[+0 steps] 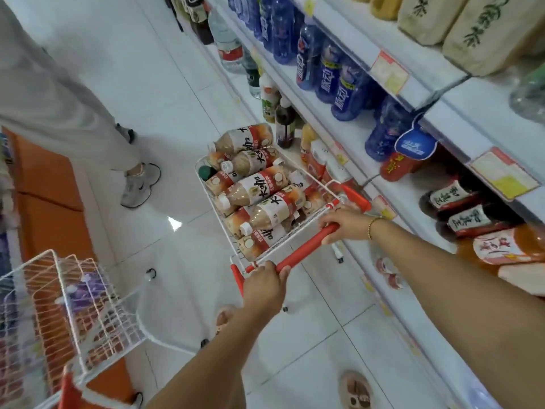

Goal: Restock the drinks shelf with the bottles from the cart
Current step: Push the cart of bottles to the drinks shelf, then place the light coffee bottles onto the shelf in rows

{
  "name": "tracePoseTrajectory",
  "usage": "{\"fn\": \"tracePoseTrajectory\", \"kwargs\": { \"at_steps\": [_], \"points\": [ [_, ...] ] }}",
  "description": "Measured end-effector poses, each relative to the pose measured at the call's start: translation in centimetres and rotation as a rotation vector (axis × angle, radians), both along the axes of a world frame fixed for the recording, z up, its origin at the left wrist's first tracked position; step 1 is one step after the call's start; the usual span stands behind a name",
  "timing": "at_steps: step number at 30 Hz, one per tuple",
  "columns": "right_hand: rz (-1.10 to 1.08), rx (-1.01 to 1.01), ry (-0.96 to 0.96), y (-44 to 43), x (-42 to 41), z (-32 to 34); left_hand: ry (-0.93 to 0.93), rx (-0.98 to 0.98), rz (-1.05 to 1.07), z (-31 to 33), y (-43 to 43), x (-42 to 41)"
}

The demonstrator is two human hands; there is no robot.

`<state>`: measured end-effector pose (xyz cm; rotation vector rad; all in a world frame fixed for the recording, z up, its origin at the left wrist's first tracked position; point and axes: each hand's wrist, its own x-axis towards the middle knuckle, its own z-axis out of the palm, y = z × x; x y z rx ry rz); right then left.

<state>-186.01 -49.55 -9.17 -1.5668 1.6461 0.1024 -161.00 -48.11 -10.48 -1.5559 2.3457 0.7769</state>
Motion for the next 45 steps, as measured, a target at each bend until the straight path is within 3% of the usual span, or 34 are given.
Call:
{"fn": "tracePoseTrajectory", "kwargs": {
  "at_steps": [13,19,22,25,27,29,31,34,37,40,42,45],
  "points": [
    [-0.189,0.116,0.097,-8.0,0.9,0.4,-0.102,0.288,-0.195,0.3,-12.9,0.1],
    [-0.294,0.194,0.063,-9.0,0.7,0.1,-0.163,0.638,-0.308,1.4,-19.4,-1.1],
    [-0.294,0.217,0.086,-9.2,0.9,0.6,-0.073,0.577,-0.052,2.7,-24.7,-0.9],
    [-0.356,0.249,0.107,-9.6,2.2,1.3,0.113,0.339,0.283,3.6,-30.5,0.1],
    [-0.563,0.238,-0.056,-10.4,4.0,1.7,0.188,0.309,0.414,3.7,-33.2,-0.2],
    [-0.919,0.14,-0.326,-12.0,7.1,1.9,0.163,0.364,0.431,3.7,-34.8,-1.5],
    [-1.262,0.008,-0.396,-13.9,10.5,0.8,0.135,0.437,0.397,4.0,-35.3,-2.9],
    [-1.732,0.067,-0.483,-17.1,15.4,-1.5,0.036,0.489,0.228,3.3,-35.4,-3.8],
    [-2.142,0.226,-0.786,-20.4,18.0,-2.5,-0.018,0.483,0.024,2.2,-36.0,-4.0],
    [-2.438,0.137,-1.073,-22.7,19.0,-2.2,0.009,0.456,-0.157,2.5,-37.0,-4.4],
    [-2.49,0.08,-0.933,-23.4,19.4,-1.0,0.041,0.448,-0.246,3.0,-37.4,-4.6],
    [-2.355,0.118,-0.443,-23.5,19.1,2.3,0.088,0.371,-0.393,5.4,-38.1,-6.0]
  ]
}}
